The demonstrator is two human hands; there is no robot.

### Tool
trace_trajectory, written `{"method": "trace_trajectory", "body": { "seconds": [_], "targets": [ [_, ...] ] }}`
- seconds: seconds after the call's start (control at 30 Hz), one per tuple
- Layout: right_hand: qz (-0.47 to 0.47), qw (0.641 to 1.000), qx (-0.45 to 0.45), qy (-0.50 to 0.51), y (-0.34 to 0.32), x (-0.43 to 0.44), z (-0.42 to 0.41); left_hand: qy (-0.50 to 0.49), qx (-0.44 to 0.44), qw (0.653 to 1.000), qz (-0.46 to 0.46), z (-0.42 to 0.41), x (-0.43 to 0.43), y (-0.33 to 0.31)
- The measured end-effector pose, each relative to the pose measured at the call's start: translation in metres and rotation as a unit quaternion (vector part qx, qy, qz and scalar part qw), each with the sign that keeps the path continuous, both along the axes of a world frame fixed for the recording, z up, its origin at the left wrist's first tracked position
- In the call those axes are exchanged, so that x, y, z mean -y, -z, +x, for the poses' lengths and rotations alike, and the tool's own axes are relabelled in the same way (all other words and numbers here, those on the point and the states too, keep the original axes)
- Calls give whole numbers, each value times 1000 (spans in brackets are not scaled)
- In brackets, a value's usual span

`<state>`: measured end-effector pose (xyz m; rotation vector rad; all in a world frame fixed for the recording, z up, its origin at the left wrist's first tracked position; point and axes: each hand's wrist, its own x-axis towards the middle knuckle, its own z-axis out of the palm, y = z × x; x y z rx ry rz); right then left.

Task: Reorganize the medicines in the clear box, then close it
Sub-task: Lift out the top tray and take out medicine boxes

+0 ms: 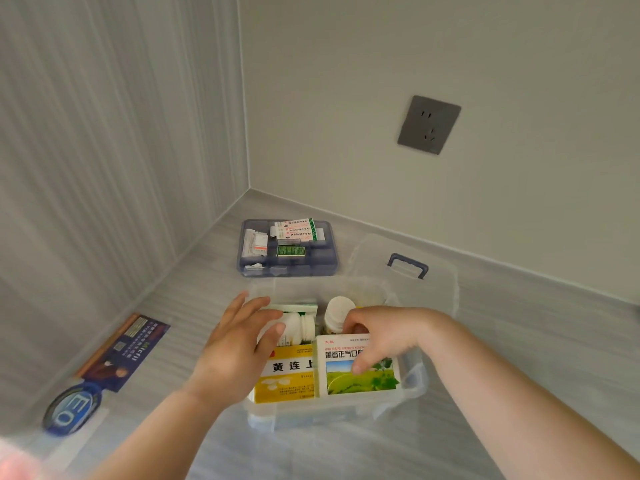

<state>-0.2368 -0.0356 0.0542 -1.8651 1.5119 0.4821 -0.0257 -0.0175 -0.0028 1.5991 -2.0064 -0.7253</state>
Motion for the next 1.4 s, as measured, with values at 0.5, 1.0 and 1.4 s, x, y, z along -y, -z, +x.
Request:
{"method": "trace_trajectory", "body": {
  "seconds": [0.5, 1.0, 1.4],
  "targets": [
    [-239, 817, 392, 349, -41, -35, -115, 101, 43, 988, -105, -42, -15, -22],
    [-230, 930, 103, 266, 62, -5, -121, 249, 156, 955, -29, -83, -26, -3],
    [-469, 800, 292, 234, -1, -26, -67, 171, 63, 959, -219, -34, -41, -18]
  ]
}}
